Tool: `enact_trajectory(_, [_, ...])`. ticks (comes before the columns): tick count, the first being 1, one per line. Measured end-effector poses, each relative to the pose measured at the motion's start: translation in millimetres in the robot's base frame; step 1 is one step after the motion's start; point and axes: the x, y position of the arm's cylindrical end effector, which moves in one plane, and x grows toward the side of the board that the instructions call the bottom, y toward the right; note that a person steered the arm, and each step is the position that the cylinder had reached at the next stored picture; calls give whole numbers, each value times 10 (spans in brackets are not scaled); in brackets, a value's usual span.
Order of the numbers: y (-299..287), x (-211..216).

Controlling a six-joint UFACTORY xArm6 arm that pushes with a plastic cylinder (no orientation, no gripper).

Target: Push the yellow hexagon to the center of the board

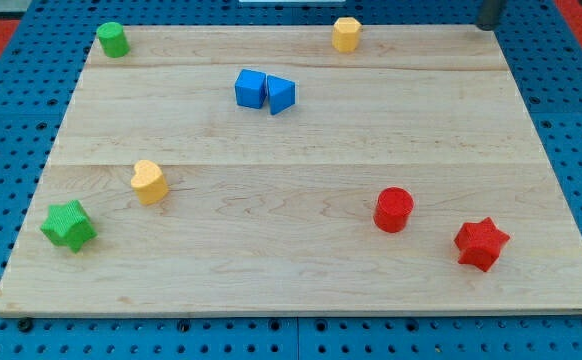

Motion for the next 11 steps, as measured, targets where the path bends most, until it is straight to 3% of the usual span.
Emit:
enact_trajectory(2, [-1880,7])
enact_trajectory(3, [-2510,73])
enact_trajectory(4, [-2525,414])
enact_trajectory(5, [-2404,315])
enact_trajectory(7, [-1858,961])
enact_trajectory(10, [-2245,763])
enact_trajectory(11, [-2165,1046])
